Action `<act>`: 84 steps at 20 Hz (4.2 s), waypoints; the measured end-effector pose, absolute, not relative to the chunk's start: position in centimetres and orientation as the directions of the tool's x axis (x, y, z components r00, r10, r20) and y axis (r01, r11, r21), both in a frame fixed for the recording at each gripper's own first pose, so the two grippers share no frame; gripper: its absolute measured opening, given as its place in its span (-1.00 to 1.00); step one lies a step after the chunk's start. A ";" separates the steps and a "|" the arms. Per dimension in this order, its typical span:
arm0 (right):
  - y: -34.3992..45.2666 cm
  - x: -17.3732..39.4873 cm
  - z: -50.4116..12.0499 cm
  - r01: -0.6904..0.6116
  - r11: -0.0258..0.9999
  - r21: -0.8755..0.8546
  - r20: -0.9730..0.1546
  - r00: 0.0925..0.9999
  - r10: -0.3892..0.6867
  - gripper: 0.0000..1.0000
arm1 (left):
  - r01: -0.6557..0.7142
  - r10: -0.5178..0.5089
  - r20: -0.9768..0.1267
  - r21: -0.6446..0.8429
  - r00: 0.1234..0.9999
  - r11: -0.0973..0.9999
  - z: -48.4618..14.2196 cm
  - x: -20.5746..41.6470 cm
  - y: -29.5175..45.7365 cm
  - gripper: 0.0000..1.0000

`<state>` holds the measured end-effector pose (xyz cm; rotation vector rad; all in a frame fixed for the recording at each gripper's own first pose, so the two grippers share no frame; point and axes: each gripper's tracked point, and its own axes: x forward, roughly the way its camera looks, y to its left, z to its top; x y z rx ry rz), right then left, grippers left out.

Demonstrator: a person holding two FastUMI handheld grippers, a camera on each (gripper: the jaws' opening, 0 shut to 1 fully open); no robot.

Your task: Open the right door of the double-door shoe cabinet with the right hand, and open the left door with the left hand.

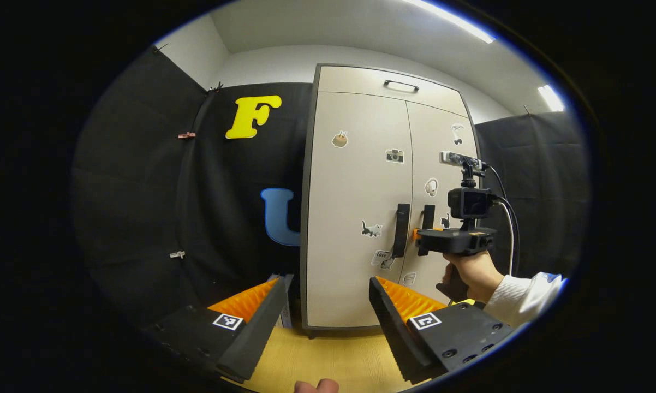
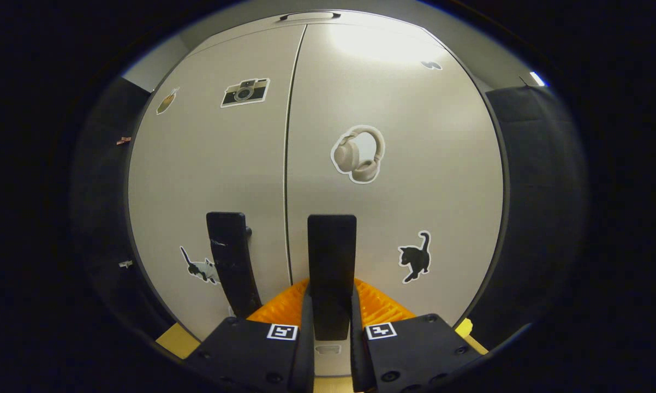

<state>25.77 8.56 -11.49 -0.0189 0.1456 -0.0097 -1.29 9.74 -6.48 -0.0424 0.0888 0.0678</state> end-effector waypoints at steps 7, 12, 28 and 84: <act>8.5 25.5 -11.2 0.005 1.000 0.000 -0.125 0.992 -0.005 -0.76 | -0.124 0.120 -0.092 -0.033 0.988 0.992 -6.5 -2.5 11.6 0.89; 8.3 23.9 -10.7 -0.052 0.998 0.040 -0.120 0.991 0.056 -0.76 | -0.139 0.137 -0.096 -0.022 0.986 0.990 -6.7 -3.0 11.4 0.89; 7.2 22.3 -10.1 -0.133 0.987 0.094 -0.093 0.985 0.142 -0.77 | -0.159 0.157 -0.096 -0.012 0.983 0.987 -6.0 -3.5 8.1 0.89; -10.1 14.9 -7.9 0.039 0.996 0.075 -0.126 0.992 -0.029 0.17 | 0.004 -0.001 -0.079 0.039 0.997 0.999 -4.4 4.8 -9.3 0.89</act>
